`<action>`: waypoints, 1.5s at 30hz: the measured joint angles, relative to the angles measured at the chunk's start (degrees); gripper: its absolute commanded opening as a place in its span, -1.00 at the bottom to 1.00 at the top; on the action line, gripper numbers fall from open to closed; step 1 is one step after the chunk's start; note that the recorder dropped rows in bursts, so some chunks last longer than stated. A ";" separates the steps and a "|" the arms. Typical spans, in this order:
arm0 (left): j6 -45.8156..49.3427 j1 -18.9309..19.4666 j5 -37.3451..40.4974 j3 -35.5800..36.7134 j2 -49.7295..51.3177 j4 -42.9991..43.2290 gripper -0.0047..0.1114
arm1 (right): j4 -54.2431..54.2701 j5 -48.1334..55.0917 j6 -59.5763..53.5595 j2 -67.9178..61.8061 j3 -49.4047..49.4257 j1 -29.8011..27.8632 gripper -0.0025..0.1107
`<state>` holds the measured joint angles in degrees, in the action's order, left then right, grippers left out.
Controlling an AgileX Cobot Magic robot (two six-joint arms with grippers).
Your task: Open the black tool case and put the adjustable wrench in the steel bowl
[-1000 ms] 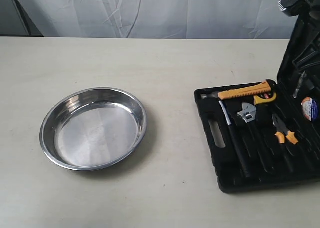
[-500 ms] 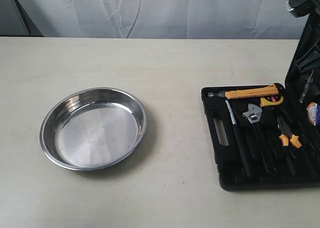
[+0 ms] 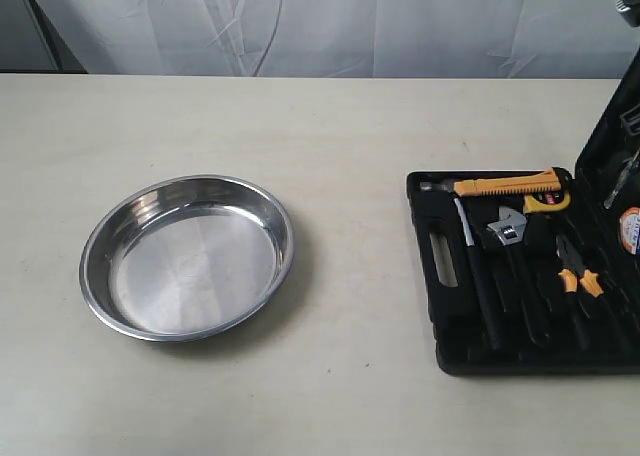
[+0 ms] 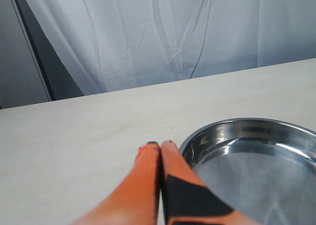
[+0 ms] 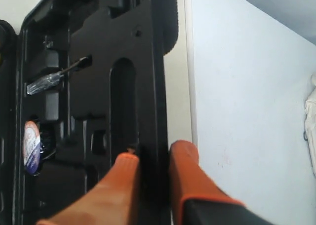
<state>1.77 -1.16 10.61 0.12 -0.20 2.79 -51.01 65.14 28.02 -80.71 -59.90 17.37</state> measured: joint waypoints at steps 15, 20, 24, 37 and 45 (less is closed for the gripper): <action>0.00 0.00 0.00 0.00 0.00 0.00 -0.91 | -3.15 0.11 0.16 0.11 -0.11 -0.57 0.14; 0.00 0.00 0.00 0.00 0.00 0.00 -0.91 | -3.79 0.65 2.68 0.23 -0.11 -0.57 -0.14; 0.00 0.00 0.00 0.00 0.00 0.00 -0.91 | 12.48 -7.26 -1.55 0.74 -0.11 -0.33 -0.42; 0.00 0.00 0.00 0.00 0.00 0.00 -0.91 | 37.59 -16.42 -12.70 -14.62 -0.19 0.21 0.08; 0.00 0.00 0.00 0.00 0.00 0.00 -0.91 | 39.63 -18.38 -12.70 -20.27 -0.19 0.21 0.08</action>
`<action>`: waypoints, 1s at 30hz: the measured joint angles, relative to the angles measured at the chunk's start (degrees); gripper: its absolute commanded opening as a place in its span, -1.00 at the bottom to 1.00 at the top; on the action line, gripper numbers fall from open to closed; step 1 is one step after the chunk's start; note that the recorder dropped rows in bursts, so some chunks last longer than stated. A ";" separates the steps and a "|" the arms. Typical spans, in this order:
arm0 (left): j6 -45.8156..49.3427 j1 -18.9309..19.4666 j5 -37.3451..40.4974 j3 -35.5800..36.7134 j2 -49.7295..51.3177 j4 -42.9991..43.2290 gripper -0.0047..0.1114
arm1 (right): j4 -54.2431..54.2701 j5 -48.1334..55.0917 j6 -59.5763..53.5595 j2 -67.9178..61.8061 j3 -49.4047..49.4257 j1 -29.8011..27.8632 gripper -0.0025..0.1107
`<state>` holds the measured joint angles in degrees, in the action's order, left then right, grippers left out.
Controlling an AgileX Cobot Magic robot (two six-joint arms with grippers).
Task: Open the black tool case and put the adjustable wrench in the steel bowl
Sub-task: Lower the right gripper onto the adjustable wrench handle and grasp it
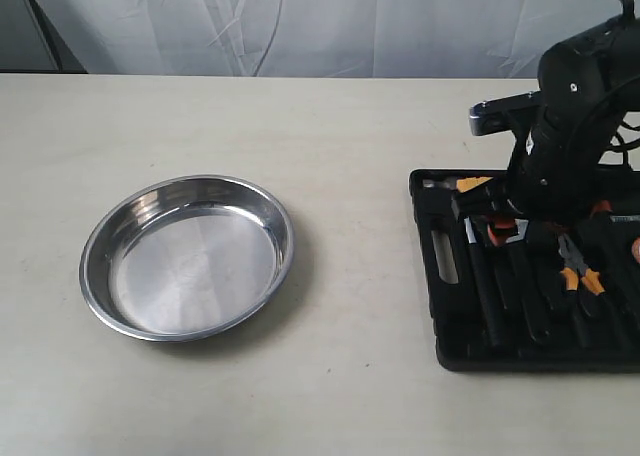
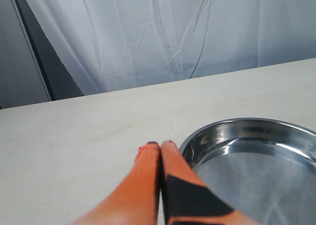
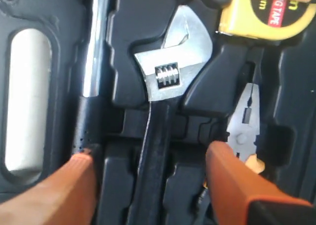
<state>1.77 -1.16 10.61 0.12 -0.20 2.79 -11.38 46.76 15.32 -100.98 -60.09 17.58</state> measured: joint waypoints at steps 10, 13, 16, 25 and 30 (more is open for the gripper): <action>0.00 0.00 0.00 0.00 0.00 0.00 -0.91 | 2.22 -9.42 0.79 -2.76 4.16 -0.81 -0.28; 0.00 0.00 0.00 0.00 0.00 0.00 -0.91 | 2.47 -10.81 0.91 -2.77 5.31 -1.97 -0.31; 0.00 0.00 0.00 0.00 0.00 0.00 -0.91 | 2.56 -11.08 0.99 -2.77 5.43 -3.27 -0.31; 0.00 0.00 0.00 0.00 0.00 0.00 -0.91 | 3.62 -12.52 1.32 -6.18 5.51 -4.14 -0.31; 0.00 0.00 0.00 0.00 0.00 0.00 -0.91 | 4.17 -12.76 1.52 -7.31 5.28 -4.14 -0.47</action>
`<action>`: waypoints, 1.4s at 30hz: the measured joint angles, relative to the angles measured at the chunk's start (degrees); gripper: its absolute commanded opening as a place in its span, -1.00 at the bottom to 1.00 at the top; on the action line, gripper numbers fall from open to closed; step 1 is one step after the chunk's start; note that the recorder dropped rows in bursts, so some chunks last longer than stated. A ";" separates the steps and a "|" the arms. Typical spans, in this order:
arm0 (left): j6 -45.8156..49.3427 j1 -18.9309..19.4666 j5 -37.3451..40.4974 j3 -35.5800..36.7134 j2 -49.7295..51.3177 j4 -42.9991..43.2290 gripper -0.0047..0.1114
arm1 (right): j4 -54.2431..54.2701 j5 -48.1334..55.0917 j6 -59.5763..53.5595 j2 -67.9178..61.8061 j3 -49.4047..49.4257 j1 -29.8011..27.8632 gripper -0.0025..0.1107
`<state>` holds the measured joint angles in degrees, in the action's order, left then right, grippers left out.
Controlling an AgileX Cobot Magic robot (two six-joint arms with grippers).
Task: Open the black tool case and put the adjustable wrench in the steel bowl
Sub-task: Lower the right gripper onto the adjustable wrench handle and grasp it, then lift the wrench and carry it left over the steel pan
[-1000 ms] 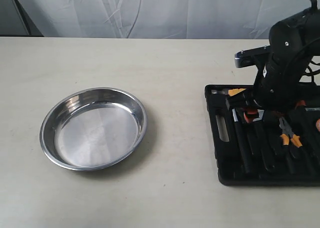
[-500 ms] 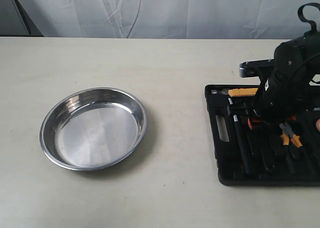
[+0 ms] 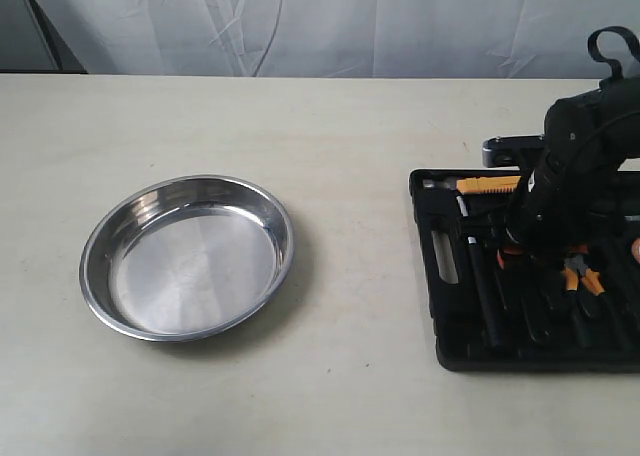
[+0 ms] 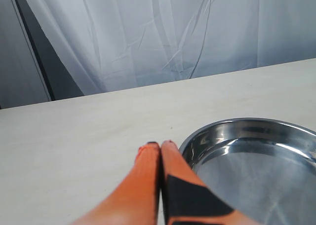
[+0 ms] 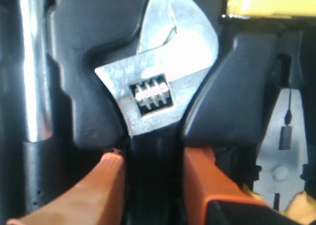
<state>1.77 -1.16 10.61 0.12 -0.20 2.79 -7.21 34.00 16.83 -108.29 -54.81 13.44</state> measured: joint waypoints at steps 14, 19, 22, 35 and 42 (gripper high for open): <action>0.00 0.00 0.00 0.00 0.00 0.00 -0.91 | 0.92 0.04 -0.93 3.27 0.40 -0.04 -0.96; 0.00 0.00 0.00 0.00 0.00 0.00 -0.91 | 0.81 0.82 -1.04 7.44 0.67 -0.04 -0.96; 0.00 0.00 0.00 0.00 0.00 0.00 -0.91 | 0.60 0.62 -1.42 10.31 0.67 -0.13 -0.96; 0.00 0.00 0.00 0.00 0.00 0.00 -0.91 | 14.12 -0.59 -16.36 13.15 -1.20 4.61 -0.97; 0.00 0.00 0.00 0.00 0.00 0.00 -0.91 | 29.00 -1.71 -29.65 7.96 -13.34 15.87 -0.97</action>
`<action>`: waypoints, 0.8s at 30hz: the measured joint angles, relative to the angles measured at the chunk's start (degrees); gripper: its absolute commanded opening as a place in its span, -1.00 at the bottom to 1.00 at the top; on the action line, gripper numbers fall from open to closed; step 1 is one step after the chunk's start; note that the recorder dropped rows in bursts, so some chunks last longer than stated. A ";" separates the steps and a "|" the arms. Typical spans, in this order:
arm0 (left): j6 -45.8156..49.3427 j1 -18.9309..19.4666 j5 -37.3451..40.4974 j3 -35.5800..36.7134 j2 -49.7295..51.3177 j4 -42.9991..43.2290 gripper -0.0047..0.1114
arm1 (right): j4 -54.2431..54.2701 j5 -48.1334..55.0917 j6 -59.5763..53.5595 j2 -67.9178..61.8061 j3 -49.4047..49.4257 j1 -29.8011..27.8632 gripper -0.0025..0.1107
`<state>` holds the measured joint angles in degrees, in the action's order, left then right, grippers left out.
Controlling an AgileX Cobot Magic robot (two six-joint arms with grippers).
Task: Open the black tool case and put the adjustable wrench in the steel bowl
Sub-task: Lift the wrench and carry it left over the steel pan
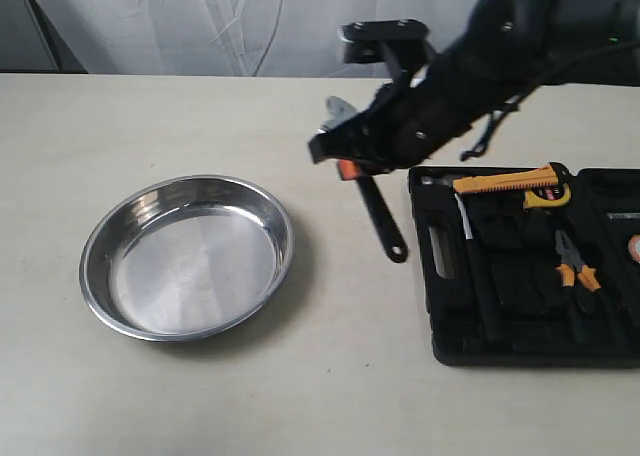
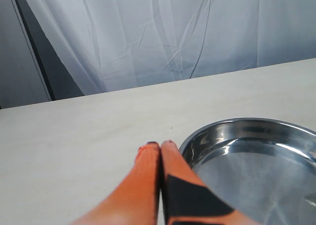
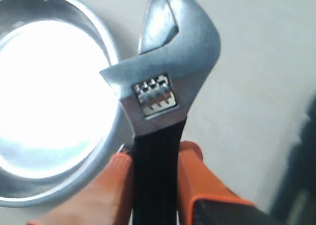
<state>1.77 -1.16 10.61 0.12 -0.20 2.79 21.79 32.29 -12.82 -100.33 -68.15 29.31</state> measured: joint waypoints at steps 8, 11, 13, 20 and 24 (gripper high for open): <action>0.00 0.00 0.00 0.00 0.00 0.00 -0.91 | 5.82 8.66 -8.82 -21.26 -28.53 13.10 -0.97; 0.00 0.00 0.00 0.00 0.00 0.00 -0.91 | 5.90 10.69 -9.07 -26.13 -33.93 14.47 -0.97; 0.00 0.00 0.00 0.00 0.00 0.00 -0.91 | 5.90 12.56 -9.07 -29.75 -37.93 15.19 -0.97; 0.00 0.00 0.00 0.00 0.00 0.00 -0.91 | 3.58 14.35 -7.71 -32.58 -40.06 15.51 -0.97; 0.00 0.00 0.00 0.00 0.00 0.00 -0.91 | 2.09 14.46 -5.94 -32.23 -40.06 15.51 -0.97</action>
<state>1.77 -1.16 10.61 0.12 -0.20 2.79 23.88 46.74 -18.76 -132.56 -108.21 44.83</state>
